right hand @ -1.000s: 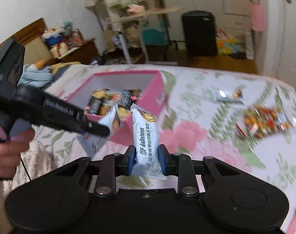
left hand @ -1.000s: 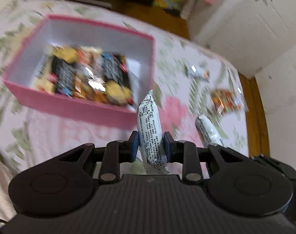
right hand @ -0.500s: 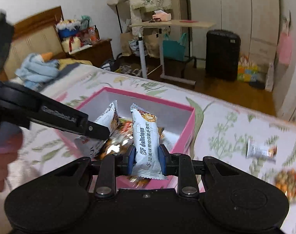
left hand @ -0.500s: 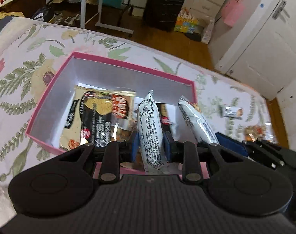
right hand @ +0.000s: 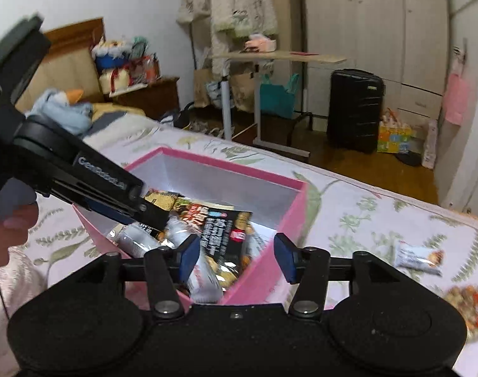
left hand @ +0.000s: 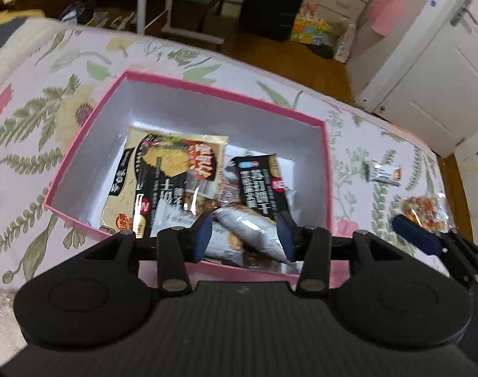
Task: Organize snacks
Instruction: 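Carry both wafer bars into the pink box and open both tools, then move the left tool to the clear speckled-egg bag and grasp it, then carry the egg bag into the pink box and open the left tool, then move the left tool to the last silver wafer bar and grasp it, then carry the wafer bar into the pink box and open the left tool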
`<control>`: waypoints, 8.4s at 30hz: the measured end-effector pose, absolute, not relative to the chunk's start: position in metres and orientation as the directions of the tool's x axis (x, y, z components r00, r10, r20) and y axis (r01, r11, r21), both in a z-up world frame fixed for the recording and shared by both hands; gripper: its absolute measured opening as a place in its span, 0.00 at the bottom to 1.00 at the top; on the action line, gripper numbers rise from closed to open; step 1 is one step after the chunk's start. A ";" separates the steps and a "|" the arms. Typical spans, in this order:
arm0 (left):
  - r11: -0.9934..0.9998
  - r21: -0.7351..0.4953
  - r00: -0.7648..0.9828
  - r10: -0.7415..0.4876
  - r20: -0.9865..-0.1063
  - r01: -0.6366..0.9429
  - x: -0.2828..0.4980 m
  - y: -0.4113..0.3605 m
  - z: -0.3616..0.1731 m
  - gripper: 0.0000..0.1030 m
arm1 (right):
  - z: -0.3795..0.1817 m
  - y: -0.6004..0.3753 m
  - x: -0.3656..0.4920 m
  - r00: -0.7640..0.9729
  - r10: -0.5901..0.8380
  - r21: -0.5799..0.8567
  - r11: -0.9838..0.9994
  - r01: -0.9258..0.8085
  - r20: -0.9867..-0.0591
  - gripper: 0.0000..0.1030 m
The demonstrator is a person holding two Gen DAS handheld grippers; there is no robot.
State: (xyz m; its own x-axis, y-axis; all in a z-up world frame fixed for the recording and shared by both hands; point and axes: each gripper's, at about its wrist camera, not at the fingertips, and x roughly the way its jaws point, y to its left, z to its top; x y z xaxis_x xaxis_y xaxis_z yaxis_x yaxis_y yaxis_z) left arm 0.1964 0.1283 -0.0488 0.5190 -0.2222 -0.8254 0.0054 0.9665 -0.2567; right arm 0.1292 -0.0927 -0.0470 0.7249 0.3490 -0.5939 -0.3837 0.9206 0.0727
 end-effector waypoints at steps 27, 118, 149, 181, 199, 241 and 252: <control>0.858 -0.365 0.410 -0.497 -0.765 0.361 0.188 -0.066 -0.039 0.62 | -0.066 -0.378 0.157 0.678 0.111 0.200 0.978 0.054 -0.727 0.65; 0.942 -0.192 0.449 -0.303 -0.841 0.276 0.162 0.122 -0.036 0.24 | -0.034 -0.142 0.158 0.488 0.438 0.376 0.899 -0.224 -0.755 0.16; 0.957 -0.116 0.601 -0.260 -0.756 0.267 0.212 0.104 -0.026 0.56 | -0.020 -0.216 0.206 0.644 0.359 0.394 0.914 -0.097 -0.675 0.37; 0.947 -0.253 0.584 -0.321 -0.746 0.198 0.352 -0.135 -0.168 0.58 | -0.166 -0.306 0.269 0.724 0.215 0.092 0.974 -0.206 -0.655 0.88; 0.890 -0.372 0.446 -0.455 -0.770 0.265 0.358 -0.138 -0.187 0.50 | -0.186 -0.281 0.266 0.735 0.184 0.139 0.983 -0.123 -0.652 0.71; 0.813 -0.253 0.319 -0.463 -0.827 0.524 0.163 -0.031 -0.043 0.55 | -0.048 -0.177 0.060 0.756 0.282 0.190 0.959 -0.208 -0.590 0.87; 0.890 -0.215 0.453 -0.397 -0.798 0.401 0.168 0.065 -0.015 0.55 | -0.035 -0.112 0.099 0.661 0.418 0.277 0.908 -0.313 -0.623 0.69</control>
